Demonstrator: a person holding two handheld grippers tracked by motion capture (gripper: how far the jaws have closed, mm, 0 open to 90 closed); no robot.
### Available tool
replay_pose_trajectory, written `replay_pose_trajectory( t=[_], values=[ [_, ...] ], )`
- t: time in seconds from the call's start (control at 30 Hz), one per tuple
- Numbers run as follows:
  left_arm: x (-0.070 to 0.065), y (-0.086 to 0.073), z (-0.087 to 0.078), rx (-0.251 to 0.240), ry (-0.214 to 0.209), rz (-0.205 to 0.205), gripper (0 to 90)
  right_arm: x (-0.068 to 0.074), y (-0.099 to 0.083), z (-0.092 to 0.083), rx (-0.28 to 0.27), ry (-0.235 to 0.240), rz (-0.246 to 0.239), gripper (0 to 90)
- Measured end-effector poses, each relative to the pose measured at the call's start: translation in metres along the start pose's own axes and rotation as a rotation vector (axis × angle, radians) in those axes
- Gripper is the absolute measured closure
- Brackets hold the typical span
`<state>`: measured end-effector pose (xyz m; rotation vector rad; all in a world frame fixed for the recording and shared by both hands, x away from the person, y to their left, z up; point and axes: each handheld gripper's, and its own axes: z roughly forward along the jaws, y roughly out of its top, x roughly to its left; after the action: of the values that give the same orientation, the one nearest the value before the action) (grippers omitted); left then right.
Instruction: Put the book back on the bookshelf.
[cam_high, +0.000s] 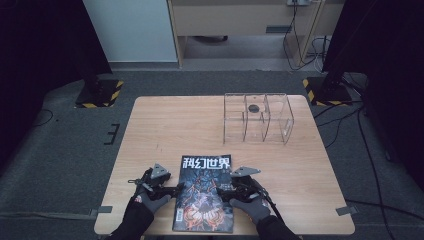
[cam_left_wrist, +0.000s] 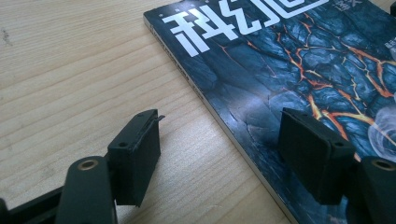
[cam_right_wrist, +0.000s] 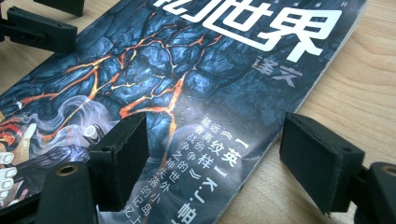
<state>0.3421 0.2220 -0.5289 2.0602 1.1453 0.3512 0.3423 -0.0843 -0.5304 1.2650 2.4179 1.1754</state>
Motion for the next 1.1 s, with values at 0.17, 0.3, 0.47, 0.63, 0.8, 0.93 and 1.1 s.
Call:
replay_pose_trajectory(
  t=[0.17,0.3,0.47,0.63,0.8,0.93,1.1],
  values=[
    [-0.002,0.000,0.001,-0.003,-0.007,0.002,29.6,0.001,0.000,0.000,0.000,-0.008,-0.004,23.5],
    [-0.006,0.001,0.004,-0.011,-0.017,0.007,30.3,0.001,0.000,0.001,-0.004,-0.009,0.001,23.5],
    [-0.008,0.001,0.005,-0.016,-0.030,0.013,31.7,-0.001,0.000,0.000,-0.012,0.001,0.027,24.9],
    [-0.014,0.003,0.008,-0.020,-0.047,0.023,33.4,-0.003,0.000,-0.001,-0.017,0.015,0.056,26.1],
    [-0.018,0.004,0.010,-0.020,-0.055,0.030,34.7,-0.002,0.000,-0.001,-0.020,0.014,0.056,26.4],
    [-0.018,0.004,0.010,-0.020,-0.055,0.029,34.7,-0.002,0.001,-0.003,-0.035,0.022,0.056,26.9],
    [-0.018,0.004,0.010,-0.021,-0.055,0.030,34.7,-0.001,0.002,-0.003,-0.031,0.017,0.054,26.9]
  ],
)
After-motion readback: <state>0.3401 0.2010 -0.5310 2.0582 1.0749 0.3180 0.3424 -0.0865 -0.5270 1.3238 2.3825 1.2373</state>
